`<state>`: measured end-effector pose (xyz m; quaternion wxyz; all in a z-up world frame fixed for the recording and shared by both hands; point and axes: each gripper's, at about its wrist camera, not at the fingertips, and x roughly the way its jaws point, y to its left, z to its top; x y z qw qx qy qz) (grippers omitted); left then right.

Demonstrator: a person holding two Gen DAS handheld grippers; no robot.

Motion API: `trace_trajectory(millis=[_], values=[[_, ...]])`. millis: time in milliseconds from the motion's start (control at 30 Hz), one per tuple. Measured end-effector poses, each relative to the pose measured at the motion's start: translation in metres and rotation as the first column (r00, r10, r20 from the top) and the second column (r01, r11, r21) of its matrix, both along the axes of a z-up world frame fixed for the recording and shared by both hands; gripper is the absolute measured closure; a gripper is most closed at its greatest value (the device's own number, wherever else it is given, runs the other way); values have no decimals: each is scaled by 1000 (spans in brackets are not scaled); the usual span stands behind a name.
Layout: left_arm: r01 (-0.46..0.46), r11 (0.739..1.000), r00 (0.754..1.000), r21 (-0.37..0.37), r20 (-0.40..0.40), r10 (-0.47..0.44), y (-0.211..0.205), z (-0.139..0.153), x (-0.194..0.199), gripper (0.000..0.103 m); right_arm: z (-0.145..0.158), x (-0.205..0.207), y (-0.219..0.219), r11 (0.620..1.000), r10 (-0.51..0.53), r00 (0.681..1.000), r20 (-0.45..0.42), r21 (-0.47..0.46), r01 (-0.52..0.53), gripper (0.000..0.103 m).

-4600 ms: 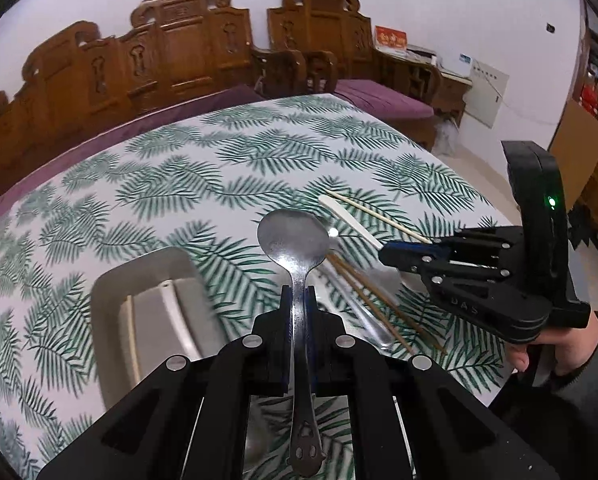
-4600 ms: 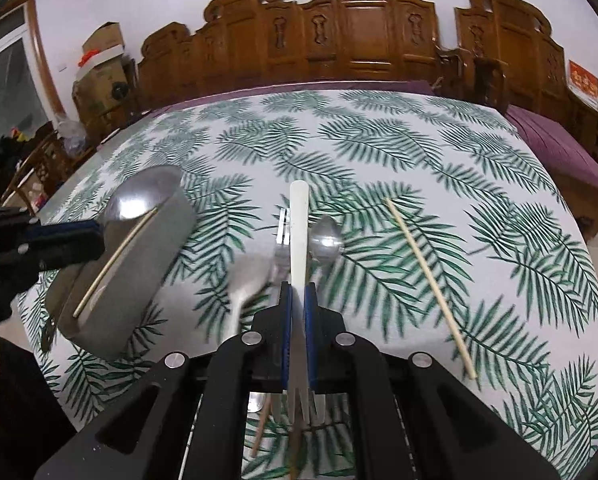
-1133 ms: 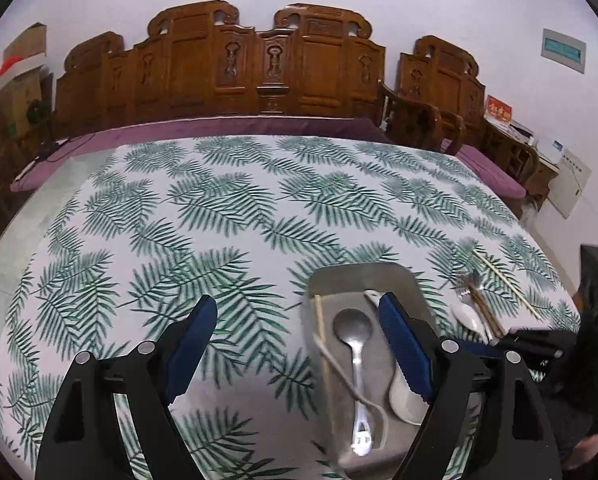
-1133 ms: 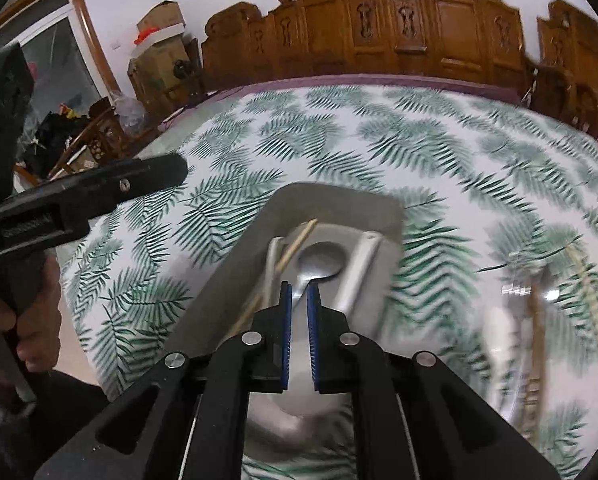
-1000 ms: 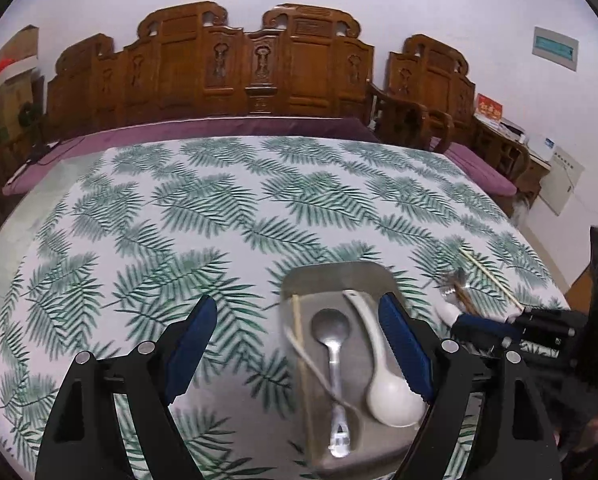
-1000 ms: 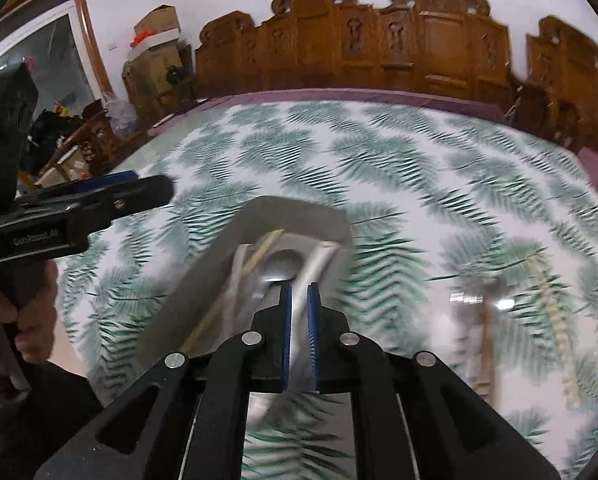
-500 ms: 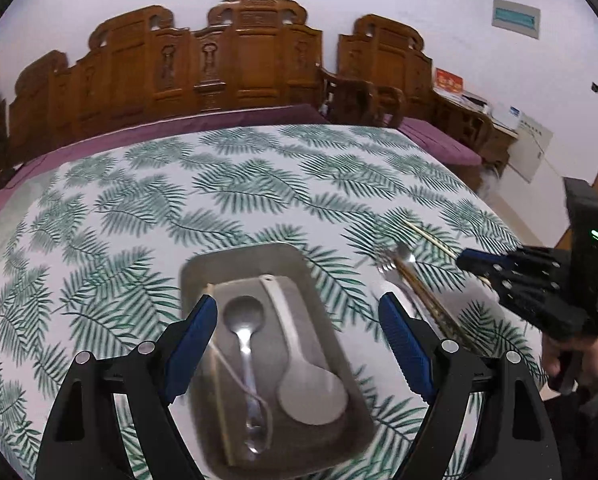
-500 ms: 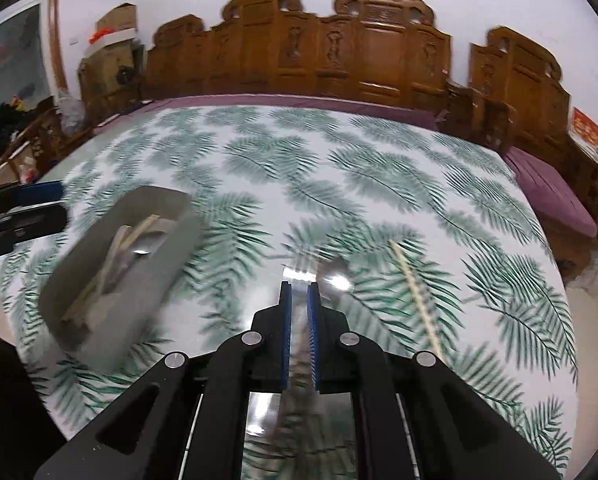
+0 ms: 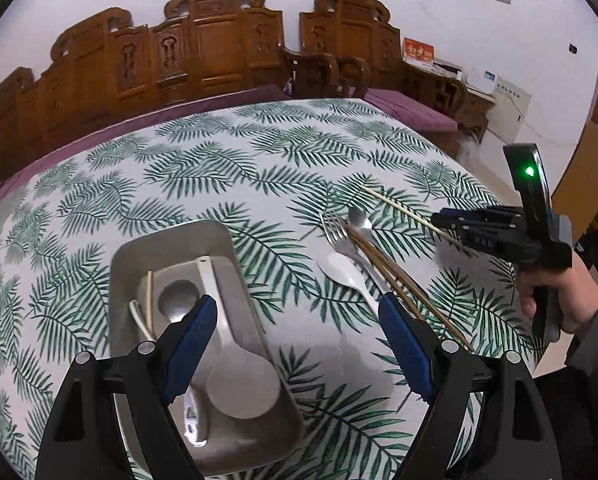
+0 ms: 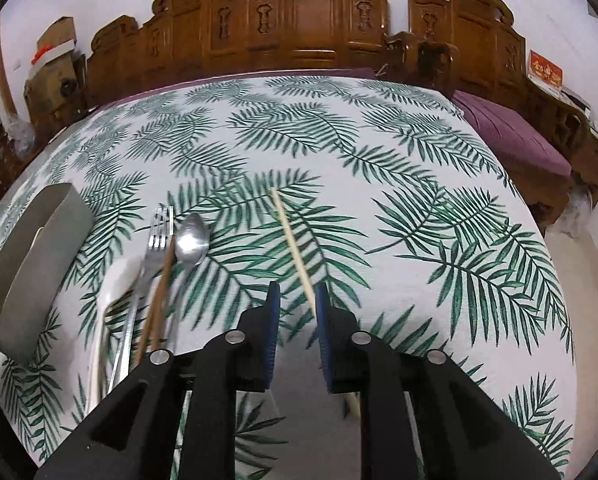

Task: Organize utensils
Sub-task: 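Grasp a wooden chopstick with the right tool while the left tool reaches for a steel fork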

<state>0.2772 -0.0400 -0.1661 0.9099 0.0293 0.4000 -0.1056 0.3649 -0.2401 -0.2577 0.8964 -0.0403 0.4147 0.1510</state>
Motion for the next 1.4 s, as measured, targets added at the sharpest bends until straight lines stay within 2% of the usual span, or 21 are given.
trace_trajectory(millis=[167, 300, 400, 467, 567, 700, 867, 1067, 1267, 1400], values=[[11, 1000, 1000, 18, -15, -10, -12, -9, 2, 24, -5, 9, -5, 1000, -2, 1000, -17, 15, 2, 75], [24, 999, 999, 28, -35, -23, -24, -17, 4, 24, -15, 18, -4, 999, -21, 998, -61, -51, 18, 75], [37, 999, 998, 31, -45, -35, -33, -21, 5, 24, -16, 18, -6, 999, -19, 997, -69, -45, 16, 76], [43, 999, 998, 33, -51, -41, -39, -24, 8, 24, -16, 15, -5, 998, -11, 998, -70, -56, 7, 92], [53, 998, 997, 39, -61, -50, -46, -29, 10, 24, -16, 11, -6, 999, 2, 997, -77, -47, -5, 97], [69, 997, 994, 46, -88, -65, -56, -37, 15, 30, -15, 10, -6, 999, 2, 996, -84, -35, -5, 97], [95, 991, 991, 92, -100, -86, -71, -40, 24, 38, -16, 9, -5, 999, 6, 997, -81, -45, -10, 97], [99, 989, 984, 108, -156, -81, -80, -53, 40, 52, -16, 8, -5, 999, 5, 997, -81, -44, -8, 97], [72, 994, 971, 88, -235, -49, -76, -73, 56, 68, -15, 8, -6, 999, -9, 997, -83, -34, 6, 97], [61, 996, 967, 59, -251, -45, -73, -78, 58, 70, -14, 8, -6, 1000, -7, 997, -81, -29, 5, 97]])
